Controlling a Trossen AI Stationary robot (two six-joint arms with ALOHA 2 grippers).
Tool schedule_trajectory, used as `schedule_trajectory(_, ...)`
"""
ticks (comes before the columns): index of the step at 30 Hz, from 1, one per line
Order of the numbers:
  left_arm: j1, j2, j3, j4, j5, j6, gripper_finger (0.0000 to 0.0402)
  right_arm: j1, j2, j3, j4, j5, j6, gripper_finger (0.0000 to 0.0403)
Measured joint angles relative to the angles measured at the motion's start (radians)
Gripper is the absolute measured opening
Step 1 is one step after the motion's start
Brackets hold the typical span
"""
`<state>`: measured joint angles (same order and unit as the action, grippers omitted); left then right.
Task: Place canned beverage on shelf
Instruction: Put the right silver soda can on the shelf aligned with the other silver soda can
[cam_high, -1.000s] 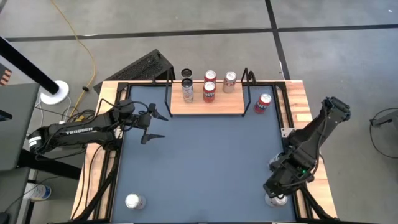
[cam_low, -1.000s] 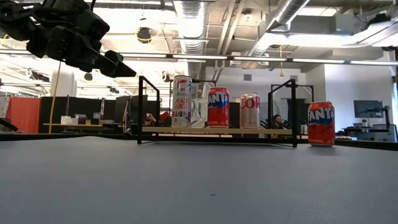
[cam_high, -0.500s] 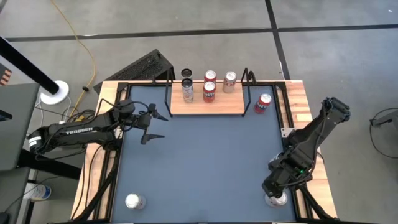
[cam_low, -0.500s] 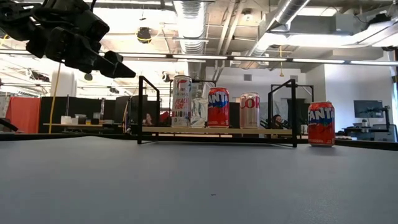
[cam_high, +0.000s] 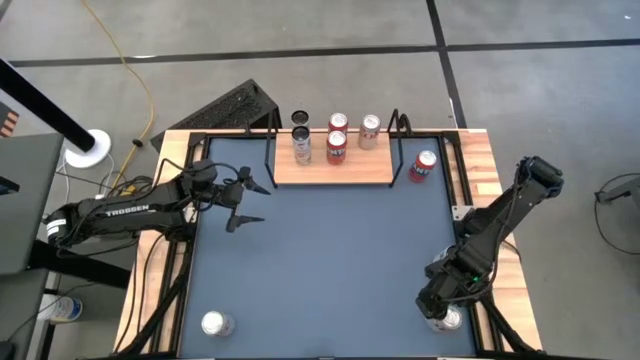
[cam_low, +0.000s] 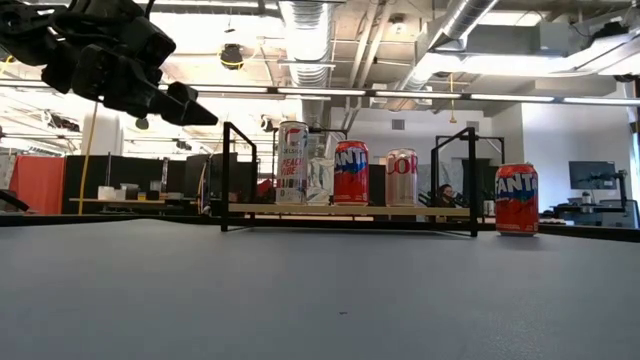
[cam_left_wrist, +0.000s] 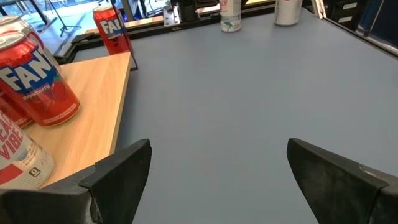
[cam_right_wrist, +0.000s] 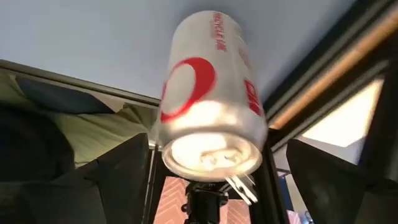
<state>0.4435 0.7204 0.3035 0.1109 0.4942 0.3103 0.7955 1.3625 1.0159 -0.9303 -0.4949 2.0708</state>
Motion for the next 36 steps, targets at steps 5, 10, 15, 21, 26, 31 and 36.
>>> schedule_trajectory(5,0.000,0.000,0.000,-0.005,0.000,0.000,0.0364,-0.006,0.000,-0.076,0.116,0.000,0.014,0.0372)
schedule_trajectory(10,0.000,0.000,0.000,-0.006,0.000,0.001,0.0364,-0.006,0.001,-0.129,0.200,0.000,0.027,0.0372)
schedule_trajectory(15,0.000,0.000,0.000,-0.007,0.000,0.001,0.0364,-0.006,0.001,-0.161,0.255,-0.002,0.054,0.0372)
schedule_trajectory(21,0.000,0.000,0.000,-0.008,0.000,0.001,0.0364,-0.005,0.001,-0.175,0.284,-0.029,0.079,0.0356)
schedule_trajectory(26,0.000,0.000,0.000,-0.009,0.000,0.009,0.0364,-0.004,0.001,-0.175,0.286,-0.058,0.079,0.0319)
schedule_trajectory(31,0.000,0.000,0.000,-0.008,0.000,0.009,0.0364,-0.005,0.001,-0.175,0.303,-0.068,0.079,0.0281)
schedule_trajectory(36,0.000,0.000,0.000,-0.008,0.000,0.009,0.0364,-0.012,0.001,-0.176,0.329,-0.079,0.074,0.0269)
